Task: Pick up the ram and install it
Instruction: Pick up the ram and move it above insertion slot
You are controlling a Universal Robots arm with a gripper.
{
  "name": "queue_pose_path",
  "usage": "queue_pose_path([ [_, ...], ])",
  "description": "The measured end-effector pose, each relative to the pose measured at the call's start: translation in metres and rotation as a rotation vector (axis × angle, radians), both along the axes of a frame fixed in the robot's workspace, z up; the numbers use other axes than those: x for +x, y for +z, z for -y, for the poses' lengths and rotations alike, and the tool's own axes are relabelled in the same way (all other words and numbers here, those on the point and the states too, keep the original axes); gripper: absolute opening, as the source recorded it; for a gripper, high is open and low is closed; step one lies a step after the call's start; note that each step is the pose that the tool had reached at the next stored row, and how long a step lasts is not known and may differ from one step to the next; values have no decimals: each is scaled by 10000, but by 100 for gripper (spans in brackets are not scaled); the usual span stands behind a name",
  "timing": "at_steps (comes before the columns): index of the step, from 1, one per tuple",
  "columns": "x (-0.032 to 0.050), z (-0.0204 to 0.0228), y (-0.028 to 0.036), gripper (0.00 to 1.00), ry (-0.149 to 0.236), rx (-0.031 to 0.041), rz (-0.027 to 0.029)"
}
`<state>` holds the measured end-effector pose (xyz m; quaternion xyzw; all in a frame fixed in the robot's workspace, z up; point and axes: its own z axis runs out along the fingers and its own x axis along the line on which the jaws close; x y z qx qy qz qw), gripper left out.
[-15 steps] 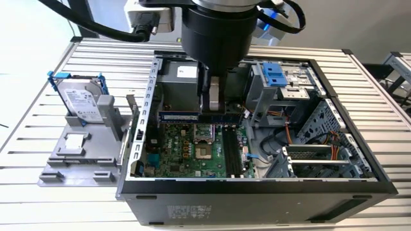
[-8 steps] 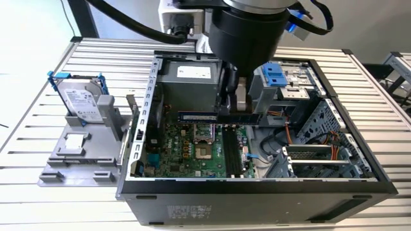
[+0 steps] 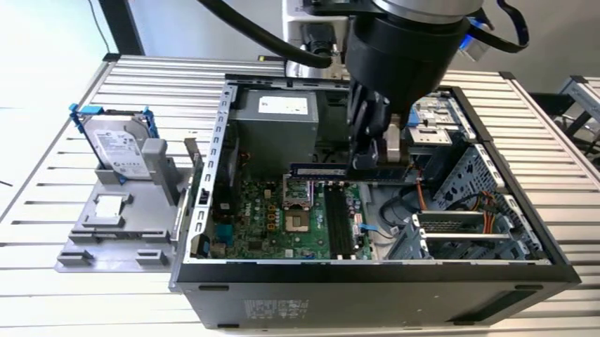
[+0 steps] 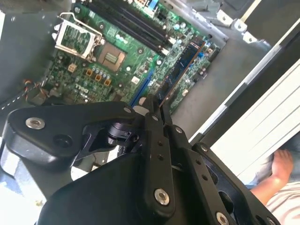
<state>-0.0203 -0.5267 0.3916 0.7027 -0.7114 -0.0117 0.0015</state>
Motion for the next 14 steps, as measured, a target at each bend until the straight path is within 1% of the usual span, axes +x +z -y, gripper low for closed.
queue_pose_path([
  [3, 118, 0, 0, 0, 1, 1, 0],
  [8, 276, -1, 0, 0, -19, 1, 0],
  [14, 410, -1, 0, 0, -90, 0, 0],
])
